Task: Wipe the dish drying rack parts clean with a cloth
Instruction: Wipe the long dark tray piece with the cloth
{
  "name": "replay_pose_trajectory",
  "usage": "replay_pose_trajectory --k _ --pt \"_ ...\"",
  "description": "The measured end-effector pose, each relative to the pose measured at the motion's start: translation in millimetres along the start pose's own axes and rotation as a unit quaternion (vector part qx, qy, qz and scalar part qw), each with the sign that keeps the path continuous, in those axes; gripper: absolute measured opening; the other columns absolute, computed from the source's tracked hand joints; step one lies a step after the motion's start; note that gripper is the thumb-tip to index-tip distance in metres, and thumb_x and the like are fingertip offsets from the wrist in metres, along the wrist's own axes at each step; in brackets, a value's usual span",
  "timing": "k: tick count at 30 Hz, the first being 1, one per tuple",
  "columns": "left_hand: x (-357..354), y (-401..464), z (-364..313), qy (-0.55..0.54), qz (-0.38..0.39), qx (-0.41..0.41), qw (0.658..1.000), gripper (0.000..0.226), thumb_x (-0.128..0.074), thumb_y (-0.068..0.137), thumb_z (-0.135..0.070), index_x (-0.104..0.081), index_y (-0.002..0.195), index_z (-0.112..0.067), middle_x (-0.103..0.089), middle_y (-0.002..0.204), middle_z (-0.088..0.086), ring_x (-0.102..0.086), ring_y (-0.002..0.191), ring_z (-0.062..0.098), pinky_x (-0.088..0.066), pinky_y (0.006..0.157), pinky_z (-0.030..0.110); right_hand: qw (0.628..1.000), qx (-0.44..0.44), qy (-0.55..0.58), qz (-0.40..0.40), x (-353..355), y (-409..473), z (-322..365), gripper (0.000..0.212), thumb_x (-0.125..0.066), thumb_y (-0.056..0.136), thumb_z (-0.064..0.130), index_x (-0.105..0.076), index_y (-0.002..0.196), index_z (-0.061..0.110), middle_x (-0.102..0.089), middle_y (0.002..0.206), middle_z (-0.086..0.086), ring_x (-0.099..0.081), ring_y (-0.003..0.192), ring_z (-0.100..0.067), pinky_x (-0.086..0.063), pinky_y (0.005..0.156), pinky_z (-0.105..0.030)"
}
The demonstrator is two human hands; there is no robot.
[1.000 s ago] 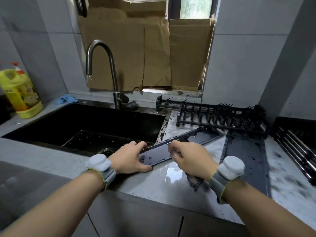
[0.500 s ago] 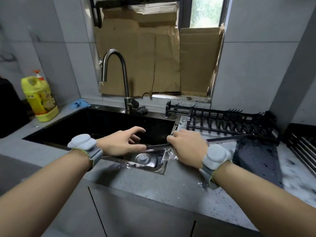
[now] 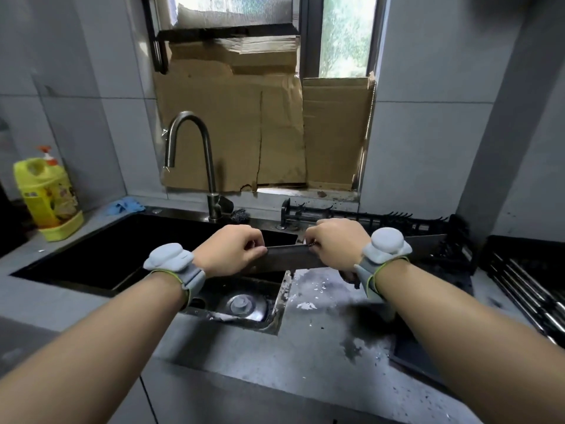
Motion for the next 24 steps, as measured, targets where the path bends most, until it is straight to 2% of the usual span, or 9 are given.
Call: replay_pose_trajectory --k 5,10,13,16,18,20,24 --pt "-13 -18 -18 -0.008 0.001 -0.040 0.999 0.008 -0.073 0.088 -0.026 -0.069 0.090 -0.019 -0.062 0.086 -0.008 -0.058 0.082 0.010 -0.046 0.076 0.026 1.000 0.006 0.015 -0.014 -10 -29 -1 0.018 -0.049 0.098 0.033 -0.062 0.110 0.032 -0.059 0.109 0.005 -0.056 0.106 -0.022 -0.036 0.068 -0.030" --pt "-38 -44 -31 -0.015 -0.002 -0.086 0.996 0.010 -0.074 0.086 -0.021 -0.064 0.088 -0.021 -0.056 0.084 -0.012 -0.055 0.082 0.010 -0.047 0.075 0.030 0.999 -0.003 0.022 -0.027 -26 -75 1 0.018 -0.046 0.098 0.034 -0.061 0.106 0.028 -0.058 0.103 0.002 -0.055 0.100 -0.026 -0.047 0.069 -0.035" --pt "-62 -47 -59 -0.014 -0.028 -0.106 0.994 0.008 -0.070 0.089 -0.022 -0.062 0.089 -0.021 -0.054 0.087 -0.011 -0.055 0.087 0.015 -0.047 0.075 0.032 0.999 -0.043 0.028 -0.018 -33 -105 -13 0.015 -0.045 0.098 0.029 -0.059 0.105 0.028 -0.056 0.099 0.002 -0.053 0.097 -0.026 -0.048 0.070 -0.036" --pt "-94 -52 -95 0.003 -0.045 -0.110 0.993 0.007 -0.064 0.091 -0.024 -0.059 0.089 -0.019 -0.057 0.092 -0.004 -0.054 0.090 0.021 -0.050 0.070 0.038 0.993 -0.101 0.068 -0.006 -34 -136 -32 0.016 -0.049 0.096 0.033 -0.057 0.110 0.031 -0.061 0.103 0.005 -0.056 0.102 -0.024 -0.049 0.077 -0.037" --pt "-118 -57 -114 0.020 -0.043 -0.106 0.993 0.006 -0.061 0.090 -0.022 -0.058 0.088 -0.017 -0.058 0.091 -0.001 -0.056 0.090 0.025 -0.051 0.069 0.041 0.982 -0.147 0.116 -0.023 -31 -155 -42 0.014 -0.056 0.092 0.034 -0.055 0.106 0.032 -0.064 0.099 0.007 -0.059 0.098 -0.024 -0.049 0.077 -0.036" --pt "-142 -60 -131 0.008 -0.044 -0.079 0.996 0.007 -0.060 0.091 -0.022 -0.057 0.090 -0.017 -0.058 0.094 0.000 -0.055 0.090 0.027 -0.050 0.072 0.042 0.961 -0.205 0.181 -0.046 -26 -174 -54 0.015 -0.062 0.088 0.035 -0.051 0.097 0.031 -0.062 0.082 0.007 -0.059 0.085 -0.025 -0.048 0.071 -0.038" --pt "-164 -56 -155 -0.003 0.003 -0.013 1.000 0.025 -0.060 0.095 -0.040 -0.054 0.109 -0.020 -0.058 0.111 -0.002 -0.051 0.105 0.022 -0.047 0.086 0.039 0.903 -0.296 0.299 -0.091 -21 -194 -74 0.021 -0.067 0.087 0.031 -0.046 0.088 0.027 -0.064 0.064 0.004 -0.062 0.070 -0.018 -0.049 0.068 -0.037"
Point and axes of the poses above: each hand's wrist, its own y-axis towards the middle knuckle, its own x-axis out of the back of the hand, z = x × y, the point moved 2 cm from there along y, towards the middle knuckle
